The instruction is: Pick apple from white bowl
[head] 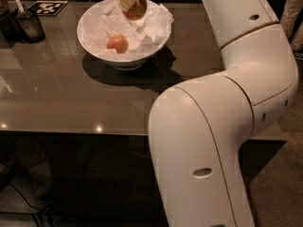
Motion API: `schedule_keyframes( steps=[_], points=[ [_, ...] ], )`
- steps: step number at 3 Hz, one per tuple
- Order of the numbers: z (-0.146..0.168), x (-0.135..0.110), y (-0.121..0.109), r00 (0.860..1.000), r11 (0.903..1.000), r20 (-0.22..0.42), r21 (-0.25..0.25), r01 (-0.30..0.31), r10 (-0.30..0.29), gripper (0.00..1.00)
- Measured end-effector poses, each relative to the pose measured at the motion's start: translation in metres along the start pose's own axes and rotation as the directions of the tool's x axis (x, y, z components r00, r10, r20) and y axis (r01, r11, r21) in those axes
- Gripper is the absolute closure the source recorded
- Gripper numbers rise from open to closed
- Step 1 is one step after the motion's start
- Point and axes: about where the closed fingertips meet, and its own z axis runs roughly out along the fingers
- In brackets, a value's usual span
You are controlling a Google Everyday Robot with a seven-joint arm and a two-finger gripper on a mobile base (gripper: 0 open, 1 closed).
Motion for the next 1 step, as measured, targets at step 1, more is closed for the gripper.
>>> schedule_keyframes(
  steps=[1],
  points=[
    [-0.0003, -0.0009, -0.0006, 1.0, 1.0, 0.003, 0.002, 0.0, 0.0, 1.0]
  ],
)
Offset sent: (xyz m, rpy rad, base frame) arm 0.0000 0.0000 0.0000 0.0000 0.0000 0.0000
